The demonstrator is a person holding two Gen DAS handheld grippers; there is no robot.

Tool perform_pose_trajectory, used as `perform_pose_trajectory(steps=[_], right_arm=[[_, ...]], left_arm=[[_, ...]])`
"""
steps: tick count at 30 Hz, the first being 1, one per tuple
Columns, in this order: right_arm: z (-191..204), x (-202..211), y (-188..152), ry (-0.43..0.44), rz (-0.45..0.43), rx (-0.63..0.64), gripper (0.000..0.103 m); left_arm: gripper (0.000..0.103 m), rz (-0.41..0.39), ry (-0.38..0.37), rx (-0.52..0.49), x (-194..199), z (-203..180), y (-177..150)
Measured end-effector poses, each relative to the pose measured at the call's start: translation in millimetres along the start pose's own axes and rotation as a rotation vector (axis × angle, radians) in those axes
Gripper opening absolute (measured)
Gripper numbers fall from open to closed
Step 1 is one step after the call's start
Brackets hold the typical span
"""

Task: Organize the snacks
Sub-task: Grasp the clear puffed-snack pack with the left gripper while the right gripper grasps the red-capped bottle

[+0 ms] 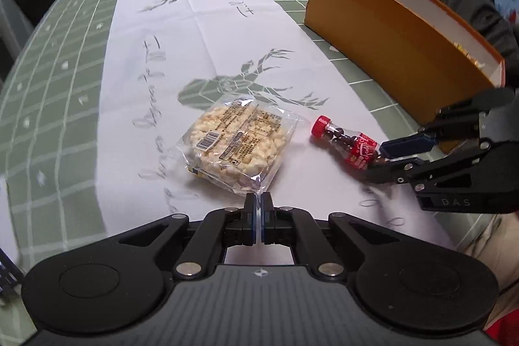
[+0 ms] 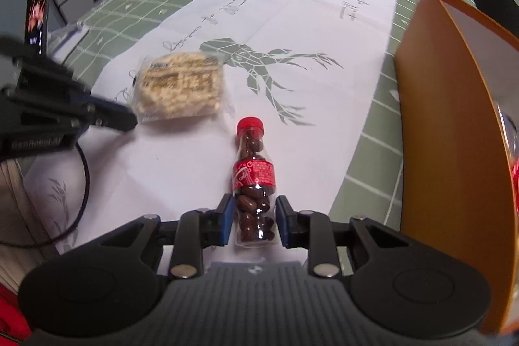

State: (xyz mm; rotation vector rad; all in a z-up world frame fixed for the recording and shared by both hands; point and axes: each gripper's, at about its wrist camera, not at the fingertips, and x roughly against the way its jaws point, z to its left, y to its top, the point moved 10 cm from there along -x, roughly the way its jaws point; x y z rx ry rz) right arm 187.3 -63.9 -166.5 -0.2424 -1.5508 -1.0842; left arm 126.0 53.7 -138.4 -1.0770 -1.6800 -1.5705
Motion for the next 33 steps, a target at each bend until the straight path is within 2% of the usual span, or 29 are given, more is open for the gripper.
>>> perform_pose_trajectory(steps=[2, 5, 7, 9, 10, 11, 12, 14, 18, 20, 23, 26, 30, 33], right_arm=[[-3, 3, -5, -0.007, -0.030, -0.054, 0.026], [-6, 4, -9, -0.008, -0.063, -0.115, 0.026], [-6, 5, -10, -0.013, -0.080, -0.133, 0.026], [-5, 6, -11, -0.014, -0.097, -0.144, 0.027], [-5, 7, -10, -0.012, -0.104, -0.146, 0.032], [-3, 9, -10, -0.009, -0.112, -0.144, 0.041], [-2, 10, -9, -0.010, -0.123, -0.139, 0.044], [-1, 11, -6, -0.018, -0.139, -0.119, 0.049], [5, 14, 1, 0.000, -0.203, -0.082, 0.056], [7, 15, 3, 0.023, -0.233, -0.072, 0.060], [10, 15, 5, 0.014, -0.271, -0.048, 0.060], [8, 10, 5, 0.000, -0.275, -0.042, 0.060], [5, 2, 1, 0.011, -0.257, -0.059, 0.060], [2, -5, 0, 0.018, -0.245, -0.073, 0.061]], left_arm=[[0.002, -0.005, -0.019, 0.039, -4, -7, -8], [0.004, -0.020, -0.007, 0.027, -8, -15, -12], [0.013, -0.027, 0.015, 0.010, -8, -16, -11], [0.045, -0.028, 0.027, -0.005, -6, -15, -9], [0.053, -0.037, 0.039, -0.012, -4, -14, -7], [0.067, -0.050, 0.056, -0.027, -1, -13, -4], [0.076, -0.065, 0.071, -0.052, 3, -13, 0], [0.087, -0.082, 0.098, -0.101, 6, -11, 9], [0.088, -0.120, 0.139, -0.145, 4, -2, 33], [0.088, -0.125, 0.092, -0.157, 0, -4, 40], [0.088, -0.135, 0.051, -0.194, -10, -11, 42], [0.088, -0.138, 0.092, -0.213, -23, -7, 41], [0.089, -0.144, 0.072, -0.204, -32, -5, 38], [0.097, -0.150, 0.066, -0.192, -37, -3, 37]])
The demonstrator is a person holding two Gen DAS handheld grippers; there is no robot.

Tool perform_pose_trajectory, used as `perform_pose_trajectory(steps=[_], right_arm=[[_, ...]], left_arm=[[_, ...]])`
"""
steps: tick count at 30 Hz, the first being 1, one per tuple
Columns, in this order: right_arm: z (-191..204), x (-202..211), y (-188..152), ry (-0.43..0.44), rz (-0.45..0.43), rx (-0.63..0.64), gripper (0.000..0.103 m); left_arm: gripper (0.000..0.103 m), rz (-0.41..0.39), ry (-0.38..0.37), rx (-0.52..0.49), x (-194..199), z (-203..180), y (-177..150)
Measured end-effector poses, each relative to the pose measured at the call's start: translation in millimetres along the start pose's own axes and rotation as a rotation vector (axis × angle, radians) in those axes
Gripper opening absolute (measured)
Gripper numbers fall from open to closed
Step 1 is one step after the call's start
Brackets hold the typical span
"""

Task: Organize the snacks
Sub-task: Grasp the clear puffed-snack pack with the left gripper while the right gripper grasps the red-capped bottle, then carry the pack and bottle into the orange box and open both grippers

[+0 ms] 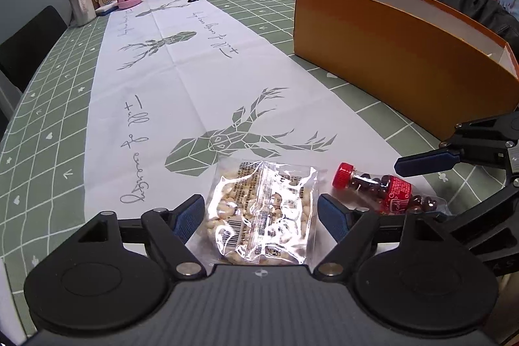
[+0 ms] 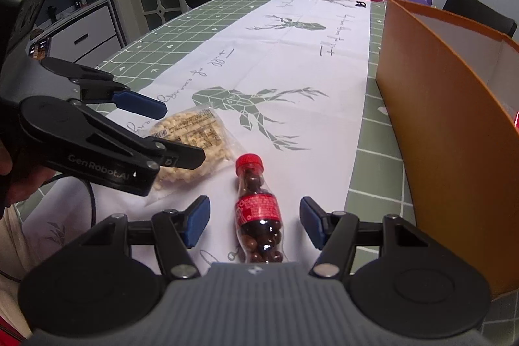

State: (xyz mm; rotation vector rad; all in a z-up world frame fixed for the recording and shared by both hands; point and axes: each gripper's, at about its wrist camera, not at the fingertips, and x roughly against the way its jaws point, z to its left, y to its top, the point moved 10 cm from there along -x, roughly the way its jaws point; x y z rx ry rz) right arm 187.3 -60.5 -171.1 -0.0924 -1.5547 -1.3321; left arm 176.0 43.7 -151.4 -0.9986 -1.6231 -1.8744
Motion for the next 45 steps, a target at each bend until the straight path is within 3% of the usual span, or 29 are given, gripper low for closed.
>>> perform_pose_trajectory(steps=[10, 16, 18, 21, 22, 30, 37, 45], right_arm=[[2, -8, -5, -0.001, -0.005, 0.032, 0.065], [4, -9, -6, -0.040, -0.010, 0.091, 0.064], [3, -8, -6, -0.067, -0.017, 0.109, 0.055], [0, -7, -4, -0.070, -0.023, 0.096, 0.039], [-1, -7, -4, -0.076, -0.026, 0.097, 0.030], [-3, -2, -2, -0.082, -0.026, 0.089, 0.029], [-5, 18, 12, -0.035, -0.036, 0.046, 0.029], [-15, 55, 36, -0.064, -0.047, 0.137, 0.029]], left_arm=[[0.103, -0.005, -0.021, 0.072, -12, 5, -4], [0.103, 0.002, 0.014, 0.003, -18, -5, -8], [0.103, 0.010, 0.004, 0.032, -19, -3, -9], [0.094, 0.001, 0.004, 0.040, -17, -3, -8], [0.094, 0.002, 0.006, 0.040, -16, -3, -8], [0.092, -0.009, 0.032, 0.024, -6, -10, -4], [0.092, 0.038, 0.050, 0.007, 9, -14, 12], [0.092, 0.120, 0.020, -0.119, 20, -33, 45]])
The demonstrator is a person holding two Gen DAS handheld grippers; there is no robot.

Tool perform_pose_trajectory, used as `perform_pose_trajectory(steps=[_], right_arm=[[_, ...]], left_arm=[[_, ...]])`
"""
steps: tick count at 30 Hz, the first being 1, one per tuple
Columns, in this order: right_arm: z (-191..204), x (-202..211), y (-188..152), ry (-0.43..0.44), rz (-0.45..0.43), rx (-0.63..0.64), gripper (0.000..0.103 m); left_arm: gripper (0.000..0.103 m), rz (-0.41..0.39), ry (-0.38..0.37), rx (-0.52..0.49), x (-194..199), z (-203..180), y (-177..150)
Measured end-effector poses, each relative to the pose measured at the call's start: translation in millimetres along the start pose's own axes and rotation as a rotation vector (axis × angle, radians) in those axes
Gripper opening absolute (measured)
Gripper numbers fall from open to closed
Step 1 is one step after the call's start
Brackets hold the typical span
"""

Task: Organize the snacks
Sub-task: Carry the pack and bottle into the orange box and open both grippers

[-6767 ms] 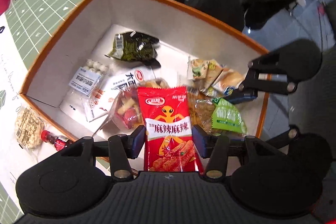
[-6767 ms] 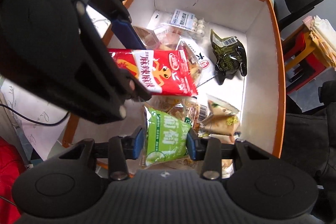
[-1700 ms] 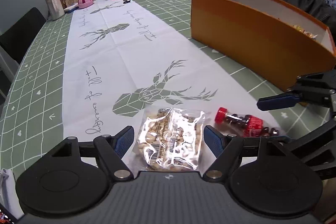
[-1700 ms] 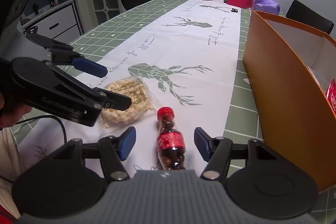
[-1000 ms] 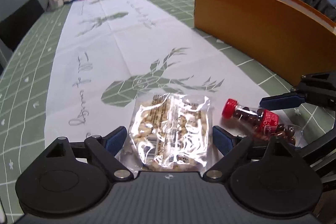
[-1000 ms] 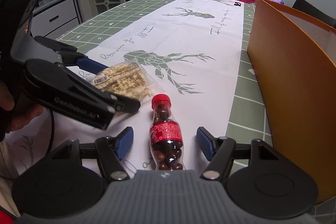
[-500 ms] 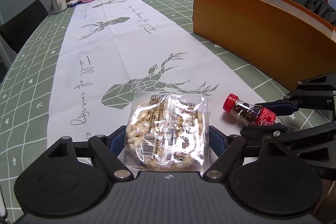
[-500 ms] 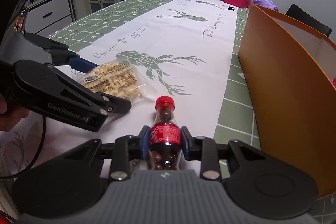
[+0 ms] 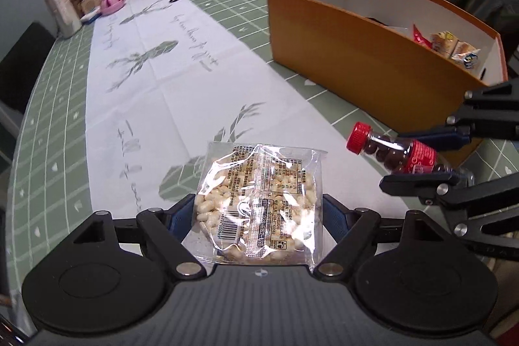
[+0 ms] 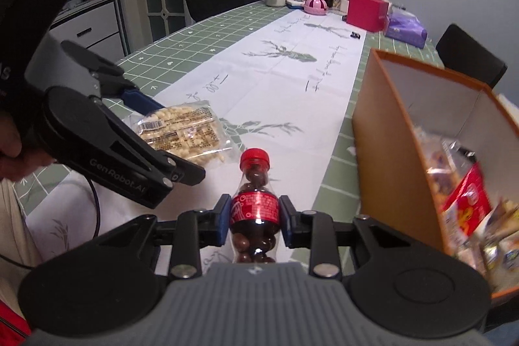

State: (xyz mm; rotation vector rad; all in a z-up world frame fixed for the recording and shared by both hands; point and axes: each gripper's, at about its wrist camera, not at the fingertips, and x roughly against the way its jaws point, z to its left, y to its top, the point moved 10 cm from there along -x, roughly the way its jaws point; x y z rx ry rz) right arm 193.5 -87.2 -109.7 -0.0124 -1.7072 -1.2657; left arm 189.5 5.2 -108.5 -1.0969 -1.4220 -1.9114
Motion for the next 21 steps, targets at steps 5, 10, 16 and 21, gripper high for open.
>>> perform_pose_trajectory(steps=[5, 10, 16, 21], right_arm=[[-21, 21, 20, -0.026, -0.021, 0.028, 0.029], [-51, 46, 46, -0.065, -0.063, 0.039, 0.029], [-102, 63, 63, -0.164, -0.076, 0.032, 0.029], [-143, 60, 65, -0.220, -0.048, 0.013, 0.029]], left_arm=[[0.092, 0.030, 0.005, -0.149, 10, -19, 29], [0.092, 0.044, 0.005, -0.292, 17, -39, 62], [0.092, 0.037, 0.044, -0.458, 15, -60, 105], [0.092, -0.002, 0.075, -0.542, 10, -76, 143]])
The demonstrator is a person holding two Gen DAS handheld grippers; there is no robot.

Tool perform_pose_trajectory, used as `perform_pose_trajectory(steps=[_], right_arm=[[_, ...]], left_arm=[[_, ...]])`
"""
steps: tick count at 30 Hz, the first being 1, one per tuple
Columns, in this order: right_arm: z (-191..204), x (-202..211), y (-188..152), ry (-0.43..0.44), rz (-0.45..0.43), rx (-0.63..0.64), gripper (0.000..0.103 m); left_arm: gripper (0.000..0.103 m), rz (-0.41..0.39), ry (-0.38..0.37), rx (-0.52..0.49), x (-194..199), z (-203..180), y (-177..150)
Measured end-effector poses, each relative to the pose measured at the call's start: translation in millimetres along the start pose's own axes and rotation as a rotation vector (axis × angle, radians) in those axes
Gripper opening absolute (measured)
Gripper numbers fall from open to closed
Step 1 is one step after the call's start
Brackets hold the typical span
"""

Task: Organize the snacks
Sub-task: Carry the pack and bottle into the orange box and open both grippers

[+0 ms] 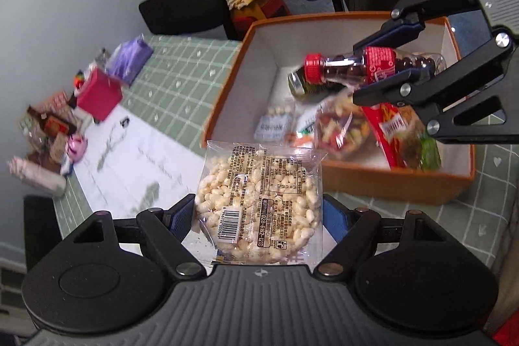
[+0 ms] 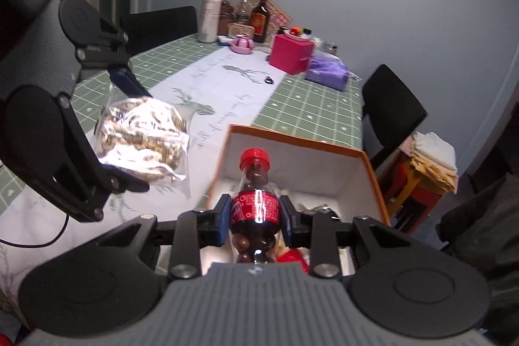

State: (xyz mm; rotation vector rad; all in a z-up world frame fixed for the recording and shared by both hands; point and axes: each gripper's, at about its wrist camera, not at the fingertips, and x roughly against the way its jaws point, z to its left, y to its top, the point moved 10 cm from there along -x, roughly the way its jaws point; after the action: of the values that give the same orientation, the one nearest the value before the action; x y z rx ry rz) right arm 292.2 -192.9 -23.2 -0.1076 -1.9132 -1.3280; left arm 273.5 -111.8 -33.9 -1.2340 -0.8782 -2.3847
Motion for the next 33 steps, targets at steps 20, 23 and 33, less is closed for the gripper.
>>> perform_pose_trajectory(steps=[20, 23, 33], right_arm=[[-85, -101, -42, -0.011, 0.232, -0.128, 0.029], [-81, -113, -46, 0.006, 0.258, -0.123, 0.029], [-77, -129, -55, 0.034, 0.283, -0.132, 0.035]], left_arm=[[0.093, 0.087, -0.056, 0.004, -113, -12, 72], [0.093, 0.125, -0.065, -0.001, -127, -16, 66], [0.098, 0.169, -0.062, 0.001, -148, -19, 58]])
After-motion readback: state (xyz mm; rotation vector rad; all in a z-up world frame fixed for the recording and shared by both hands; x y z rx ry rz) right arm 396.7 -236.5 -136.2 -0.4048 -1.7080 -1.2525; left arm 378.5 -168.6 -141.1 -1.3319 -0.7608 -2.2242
